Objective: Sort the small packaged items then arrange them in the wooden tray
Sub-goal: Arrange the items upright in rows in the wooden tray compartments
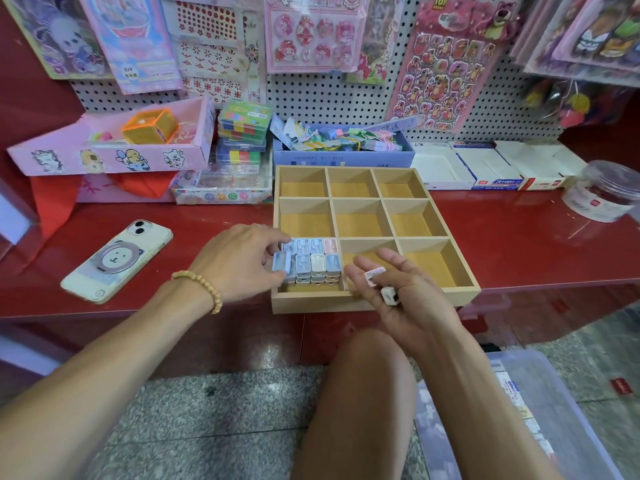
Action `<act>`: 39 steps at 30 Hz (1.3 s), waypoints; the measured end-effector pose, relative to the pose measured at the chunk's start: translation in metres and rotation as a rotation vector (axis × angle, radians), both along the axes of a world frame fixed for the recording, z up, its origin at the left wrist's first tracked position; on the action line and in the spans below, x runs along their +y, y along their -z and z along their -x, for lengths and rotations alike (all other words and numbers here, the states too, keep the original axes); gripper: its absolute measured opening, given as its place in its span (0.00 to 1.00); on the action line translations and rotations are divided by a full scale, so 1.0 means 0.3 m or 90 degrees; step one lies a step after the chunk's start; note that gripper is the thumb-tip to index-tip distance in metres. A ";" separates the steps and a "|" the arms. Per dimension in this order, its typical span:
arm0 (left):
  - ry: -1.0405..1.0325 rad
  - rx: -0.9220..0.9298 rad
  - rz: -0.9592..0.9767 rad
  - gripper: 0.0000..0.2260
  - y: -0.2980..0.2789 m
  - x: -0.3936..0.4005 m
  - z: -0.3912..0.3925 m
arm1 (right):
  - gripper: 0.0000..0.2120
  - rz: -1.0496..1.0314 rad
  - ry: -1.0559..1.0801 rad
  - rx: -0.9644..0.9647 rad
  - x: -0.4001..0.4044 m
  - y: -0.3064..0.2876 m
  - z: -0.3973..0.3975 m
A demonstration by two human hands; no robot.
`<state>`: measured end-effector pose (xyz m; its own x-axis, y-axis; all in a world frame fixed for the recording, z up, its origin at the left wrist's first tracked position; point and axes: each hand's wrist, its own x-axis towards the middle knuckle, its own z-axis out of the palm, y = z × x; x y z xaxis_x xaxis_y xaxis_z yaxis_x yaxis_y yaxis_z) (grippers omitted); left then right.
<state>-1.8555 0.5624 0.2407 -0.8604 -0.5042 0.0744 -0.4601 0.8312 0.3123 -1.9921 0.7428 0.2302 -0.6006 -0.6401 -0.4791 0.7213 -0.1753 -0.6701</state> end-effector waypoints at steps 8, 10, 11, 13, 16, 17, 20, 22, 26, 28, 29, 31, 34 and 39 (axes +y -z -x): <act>0.002 -0.074 0.084 0.15 0.036 -0.007 0.042 | 0.11 -0.039 0.028 0.042 0.033 0.021 0.026; 0.003 -0.083 0.086 0.17 0.047 -0.007 0.047 | 0.10 -0.037 0.029 0.043 0.037 0.029 0.025; 0.006 -0.084 0.083 0.18 0.052 -0.008 0.048 | 0.10 -0.034 0.030 0.045 0.038 0.031 0.023; 0.007 -0.079 0.073 0.21 0.055 -0.008 0.048 | 0.12 -0.027 0.033 0.045 0.043 0.030 0.021; -0.002 -0.068 0.065 0.22 0.058 -0.010 0.044 | 0.12 -0.027 0.028 0.046 0.056 0.022 0.019; -0.005 -0.063 0.064 0.22 0.058 -0.011 0.041 | 0.12 -0.029 0.027 0.049 0.059 0.019 0.020; -0.005 -0.011 0.053 0.22 0.051 0.003 0.039 | 0.09 -0.063 0.005 0.073 0.064 0.013 0.018; 0.013 0.082 0.004 0.18 0.042 0.034 0.048 | 0.08 -0.107 -0.026 0.112 0.062 0.014 0.014; 0.088 0.217 -0.168 0.13 0.027 0.162 0.086 | 0.07 -0.118 -0.071 0.177 0.047 0.025 0.003; 0.115 0.230 -0.216 0.13 0.029 0.222 0.106 | 0.07 -0.108 -0.076 0.187 0.039 0.024 -0.003; 0.121 0.240 -0.215 0.13 0.035 0.240 0.116 | 0.06 -0.104 -0.079 0.189 0.036 0.026 -0.002; 0.117 0.271 -0.192 0.09 0.044 0.258 0.132 | 0.04 -0.097 -0.082 0.199 0.040 0.028 0.003; 0.088 0.294 -0.223 0.06 0.038 0.262 0.149 | 0.03 -0.099 -0.066 0.295 0.073 0.023 0.015; 0.079 0.283 -0.357 0.10 0.010 0.249 0.186 | 0.07 -0.095 -0.083 0.450 0.123 0.005 0.036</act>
